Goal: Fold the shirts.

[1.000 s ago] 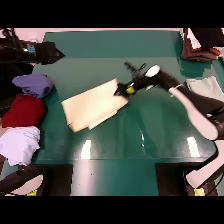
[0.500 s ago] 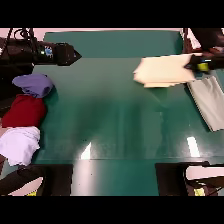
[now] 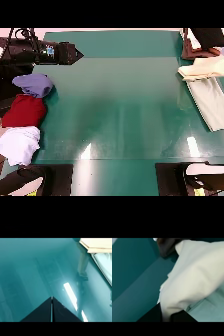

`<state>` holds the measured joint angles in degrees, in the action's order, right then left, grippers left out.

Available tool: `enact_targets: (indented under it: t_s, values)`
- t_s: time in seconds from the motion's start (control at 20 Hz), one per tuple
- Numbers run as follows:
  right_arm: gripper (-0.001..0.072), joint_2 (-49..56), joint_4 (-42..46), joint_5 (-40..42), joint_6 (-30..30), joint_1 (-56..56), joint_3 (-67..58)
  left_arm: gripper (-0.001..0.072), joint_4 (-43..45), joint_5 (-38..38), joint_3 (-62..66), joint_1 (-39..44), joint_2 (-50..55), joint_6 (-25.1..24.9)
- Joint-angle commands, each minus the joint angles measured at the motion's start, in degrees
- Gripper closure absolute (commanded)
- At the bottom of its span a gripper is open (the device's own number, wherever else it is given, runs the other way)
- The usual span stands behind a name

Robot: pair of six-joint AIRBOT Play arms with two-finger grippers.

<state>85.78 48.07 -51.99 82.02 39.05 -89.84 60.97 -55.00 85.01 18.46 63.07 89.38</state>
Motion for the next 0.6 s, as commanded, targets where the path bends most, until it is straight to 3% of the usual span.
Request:
enact_targets:
  t_s: [0.0, 0.25, 0.55]
  values:
    - [0.0689, -0.1, -1.9, 2.5, 0.0, 0.5, -4.9, 0.0684, 0.0, -0.2, 0.0, 0.0, 0.0, 0.3]
    - [0.0689, -0.3, -0.9, -4.2, 0.1, 0.6, -13.4, 0.0684, 0.1, -1.2, 0.0, 0.0, 0.0, 0.2]
    - [0.0689, -7.9, 4.5, -5.2, 0.6, 2.0, -3.8, 0.0684, 0.1, -3.1, 0.0, 0.0, 0.0, 0.1]
